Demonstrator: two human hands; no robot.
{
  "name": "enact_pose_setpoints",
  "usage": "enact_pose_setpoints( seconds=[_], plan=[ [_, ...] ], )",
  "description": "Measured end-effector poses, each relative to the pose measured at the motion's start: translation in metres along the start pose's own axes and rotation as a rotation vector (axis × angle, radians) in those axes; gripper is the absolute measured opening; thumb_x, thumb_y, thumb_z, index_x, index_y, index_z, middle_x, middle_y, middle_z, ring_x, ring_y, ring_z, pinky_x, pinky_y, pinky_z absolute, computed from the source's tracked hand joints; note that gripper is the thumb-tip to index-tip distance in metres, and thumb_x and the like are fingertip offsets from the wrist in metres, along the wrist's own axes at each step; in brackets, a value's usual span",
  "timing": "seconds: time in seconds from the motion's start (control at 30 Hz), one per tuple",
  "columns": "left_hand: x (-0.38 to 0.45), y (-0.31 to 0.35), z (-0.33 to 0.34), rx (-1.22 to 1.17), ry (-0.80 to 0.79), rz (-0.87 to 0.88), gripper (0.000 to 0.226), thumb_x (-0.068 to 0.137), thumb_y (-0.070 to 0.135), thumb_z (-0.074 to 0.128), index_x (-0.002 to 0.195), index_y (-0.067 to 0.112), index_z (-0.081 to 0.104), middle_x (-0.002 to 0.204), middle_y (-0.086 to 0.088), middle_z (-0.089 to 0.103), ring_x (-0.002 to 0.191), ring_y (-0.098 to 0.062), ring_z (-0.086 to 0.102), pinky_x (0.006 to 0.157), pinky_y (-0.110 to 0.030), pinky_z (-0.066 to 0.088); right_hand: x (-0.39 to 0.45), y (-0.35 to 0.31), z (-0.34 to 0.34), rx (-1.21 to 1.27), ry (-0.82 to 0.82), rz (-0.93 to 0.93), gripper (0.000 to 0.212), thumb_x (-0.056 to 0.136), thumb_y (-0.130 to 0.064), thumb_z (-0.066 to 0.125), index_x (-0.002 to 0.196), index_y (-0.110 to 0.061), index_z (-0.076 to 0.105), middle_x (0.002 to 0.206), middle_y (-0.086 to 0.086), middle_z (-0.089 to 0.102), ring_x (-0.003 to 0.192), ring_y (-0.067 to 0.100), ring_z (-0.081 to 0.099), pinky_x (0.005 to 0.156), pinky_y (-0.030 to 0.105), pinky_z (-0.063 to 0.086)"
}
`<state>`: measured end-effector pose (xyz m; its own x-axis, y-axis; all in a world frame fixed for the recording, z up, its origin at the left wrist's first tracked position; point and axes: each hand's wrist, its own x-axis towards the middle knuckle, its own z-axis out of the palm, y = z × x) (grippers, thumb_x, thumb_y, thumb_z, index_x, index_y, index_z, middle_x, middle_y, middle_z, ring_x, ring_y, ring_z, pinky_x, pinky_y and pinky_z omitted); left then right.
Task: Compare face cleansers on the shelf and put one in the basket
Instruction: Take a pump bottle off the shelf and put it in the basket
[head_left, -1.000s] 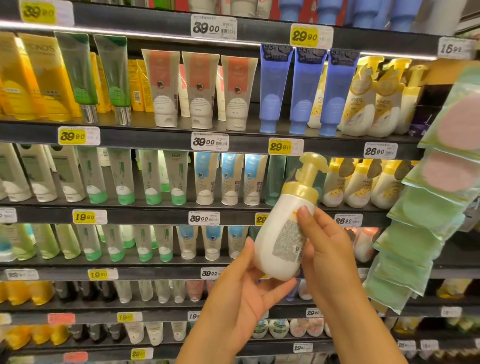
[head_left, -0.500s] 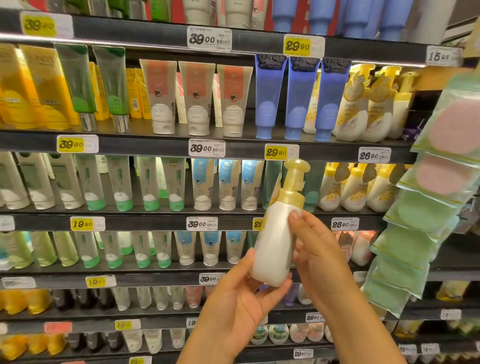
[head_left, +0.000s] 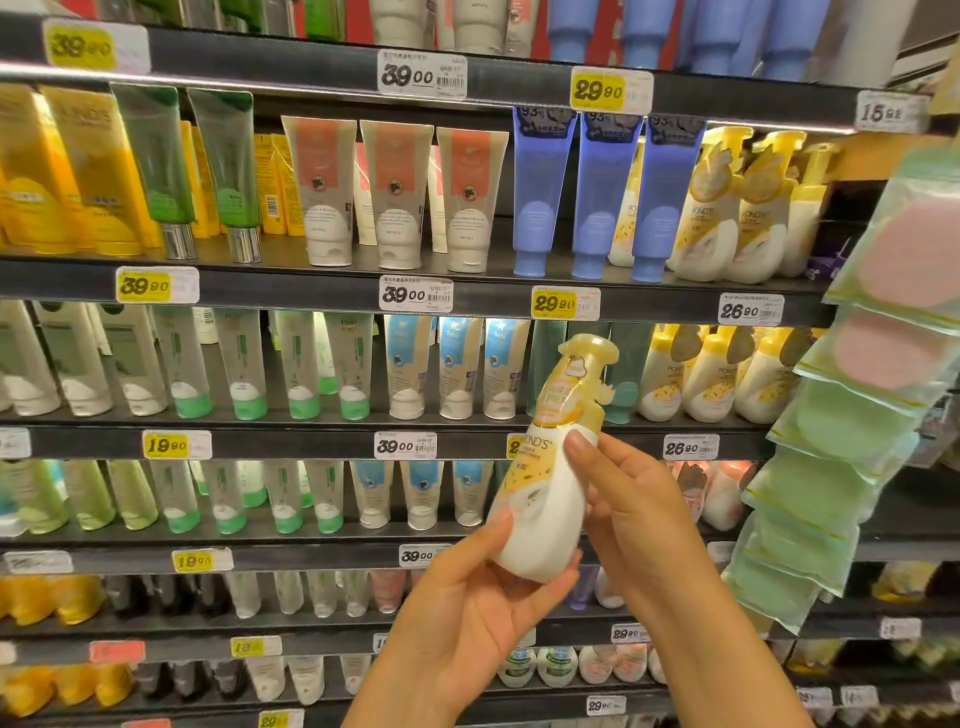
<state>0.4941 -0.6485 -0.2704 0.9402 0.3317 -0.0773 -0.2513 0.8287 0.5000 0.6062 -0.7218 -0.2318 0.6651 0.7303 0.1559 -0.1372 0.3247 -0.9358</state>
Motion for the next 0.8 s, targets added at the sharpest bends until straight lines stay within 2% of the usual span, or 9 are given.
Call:
enact_pose_setpoints(
  seconds=[0.1,0.2,0.3,0.4,0.47,0.57,0.67,0.8],
  plan=[
    [0.004,-0.001,-0.004,0.131,0.053,0.095,0.027,0.069,0.005,0.069,0.095,-0.003,0.072,0.107,-0.023,0.069,0.093,-0.034,0.069,0.066,-0.041,0.059,0.0,-0.001,0.0,0.044,-0.039,0.007,0.028,0.077,-0.024,0.059,0.098,-0.008,0.068,0.092,0.013,0.074,0.082,0.022,0.071,0.063,0.027,0.057],
    [0.01,-0.003,-0.008,0.233,0.154,0.238,0.052,0.062,-0.002,0.071,0.112,-0.004,0.058,0.106,-0.021,0.069,0.092,-0.033,0.069,0.067,-0.038,0.059,0.0,0.002,-0.001,0.067,-0.058,0.021,0.023,0.079,-0.024,0.059,0.093,-0.01,0.07,0.091,0.009,0.074,0.084,0.019,0.071,0.064,0.023,0.055],
    [0.011,-0.003,-0.009,0.376,0.239,0.387,0.063,0.052,-0.003,0.082,0.108,0.007,0.056,0.094,-0.01,0.073,0.082,-0.028,0.069,0.054,-0.033,0.055,0.002,0.006,0.0,0.099,-0.053,0.042,0.02,0.077,-0.023,0.06,0.087,-0.014,0.075,0.091,0.007,0.074,0.084,0.016,0.071,0.064,0.023,0.055],
    [0.013,-0.002,-0.011,0.538,0.311,0.53,0.066,0.046,0.001,0.087,0.103,0.017,0.058,0.09,-0.002,0.073,0.074,-0.016,0.067,0.051,-0.024,0.05,0.003,0.007,0.002,0.174,-0.067,0.054,0.021,0.078,-0.019,0.058,0.085,-0.014,0.077,0.09,0.006,0.074,0.084,0.016,0.07,0.065,0.023,0.055],
    [0.013,-0.002,-0.013,0.623,0.312,0.63,0.057,0.056,-0.005,0.08,0.101,0.02,0.057,0.092,0.005,0.072,0.074,-0.007,0.068,0.051,-0.015,0.049,0.003,0.008,0.003,0.245,-0.092,0.068,0.022,0.08,-0.018,0.056,0.092,-0.011,0.073,0.092,0.006,0.073,0.087,0.018,0.069,0.072,0.028,0.057],
    [0.013,-0.002,-0.017,0.772,0.293,0.727,0.057,0.065,-0.019,0.071,0.1,0.023,0.054,0.093,0.021,0.067,0.085,0.002,0.065,0.063,-0.011,0.05,0.003,0.011,0.005,0.39,-0.092,0.127,0.023,0.079,-0.015,0.053,0.099,-0.007,0.064,0.091,0.009,0.069,0.091,0.023,0.063,0.09,0.04,0.05],
    [0.01,-0.002,-0.017,0.824,0.303,0.761,0.059,0.066,-0.019,0.07,0.099,0.027,0.054,0.098,0.018,0.064,0.088,0.005,0.064,0.064,-0.009,0.05,0.003,0.012,0.009,0.497,-0.067,0.176,0.028,0.075,-0.01,0.052,0.101,-0.004,0.056,0.095,0.016,0.055,0.097,0.031,0.046,0.107,0.047,0.032],
    [0.008,-0.002,-0.017,0.843,0.288,0.773,0.06,0.067,-0.019,0.069,0.101,0.029,0.053,0.11,0.007,0.058,0.089,0.008,0.063,0.065,-0.009,0.05,0.003,0.011,0.01,0.521,-0.074,0.173,0.026,0.074,-0.007,0.049,0.099,-0.005,0.056,0.101,0.016,0.057,0.099,0.029,0.05,0.097,0.043,0.039]
  ],
)
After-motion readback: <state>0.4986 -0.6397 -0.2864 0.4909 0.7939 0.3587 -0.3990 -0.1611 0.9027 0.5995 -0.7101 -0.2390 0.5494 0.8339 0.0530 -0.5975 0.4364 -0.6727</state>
